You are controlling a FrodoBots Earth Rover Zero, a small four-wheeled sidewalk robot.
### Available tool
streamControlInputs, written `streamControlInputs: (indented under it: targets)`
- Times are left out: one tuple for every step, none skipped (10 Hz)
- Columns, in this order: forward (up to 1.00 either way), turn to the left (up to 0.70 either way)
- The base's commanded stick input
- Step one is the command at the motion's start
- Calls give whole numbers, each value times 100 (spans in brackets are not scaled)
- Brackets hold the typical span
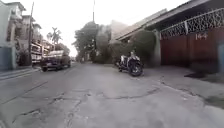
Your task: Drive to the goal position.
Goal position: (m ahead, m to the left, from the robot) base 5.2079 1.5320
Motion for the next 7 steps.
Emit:
streamControlInputs:
  targets:
    - [49,0]
    - [64,0]
    - [70,0]
    - [70,0]
    - [70,0]
    - [70,0]
    - [70,0]
